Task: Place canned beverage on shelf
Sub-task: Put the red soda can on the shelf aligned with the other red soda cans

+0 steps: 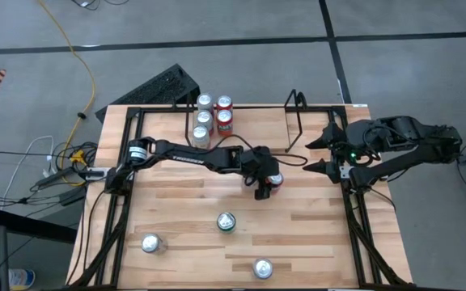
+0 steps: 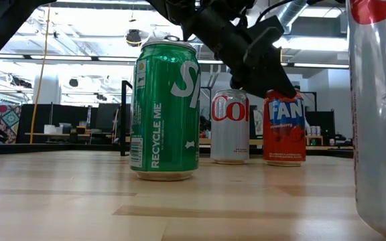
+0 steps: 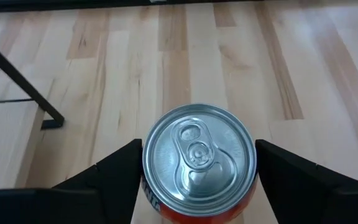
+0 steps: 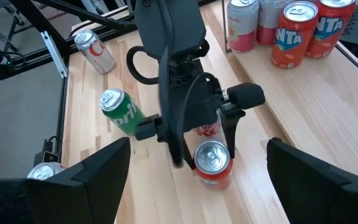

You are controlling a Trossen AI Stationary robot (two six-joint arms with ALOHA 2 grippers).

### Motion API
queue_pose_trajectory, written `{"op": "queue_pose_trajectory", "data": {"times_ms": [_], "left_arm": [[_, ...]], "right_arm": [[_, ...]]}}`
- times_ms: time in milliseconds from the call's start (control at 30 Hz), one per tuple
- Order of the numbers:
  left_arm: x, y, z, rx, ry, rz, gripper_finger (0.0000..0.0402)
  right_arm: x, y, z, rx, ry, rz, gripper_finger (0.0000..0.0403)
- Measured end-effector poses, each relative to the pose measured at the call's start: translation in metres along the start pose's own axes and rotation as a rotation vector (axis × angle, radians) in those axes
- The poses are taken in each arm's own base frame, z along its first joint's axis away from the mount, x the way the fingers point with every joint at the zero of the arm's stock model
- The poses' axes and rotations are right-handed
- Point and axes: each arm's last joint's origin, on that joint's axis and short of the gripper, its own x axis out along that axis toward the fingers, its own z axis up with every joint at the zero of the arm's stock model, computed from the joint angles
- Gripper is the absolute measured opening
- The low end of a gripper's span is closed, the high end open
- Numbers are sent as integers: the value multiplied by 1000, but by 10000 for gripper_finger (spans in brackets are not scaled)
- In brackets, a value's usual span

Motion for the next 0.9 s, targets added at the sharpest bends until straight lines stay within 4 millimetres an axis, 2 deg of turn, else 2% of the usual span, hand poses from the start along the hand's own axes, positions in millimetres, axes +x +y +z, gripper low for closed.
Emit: {"op": "queue_pose_trajectory", "data": {"times_ms": [200, 400, 567, 667, 900], "left_arm": [[-2, 2, 7, -32, -12, 4, 261], [-11, 9, 30, -17, -85, -6, 259], [-21, 21, 45, -5, -76, -4, 259], [-34, 30, 57, 18, -64, 9, 259], [-95, 41, 87, 134, -63, 34, 258]], "right_arm": [[0, 0, 0, 0, -2, 1, 352], [0, 0, 0, 0, -2, 1, 352], [0, 0, 0, 0, -4, 1, 352], [0, 0, 0, 0, -4, 1, 352], [0, 0, 0, 0, -5, 2, 352]]}}
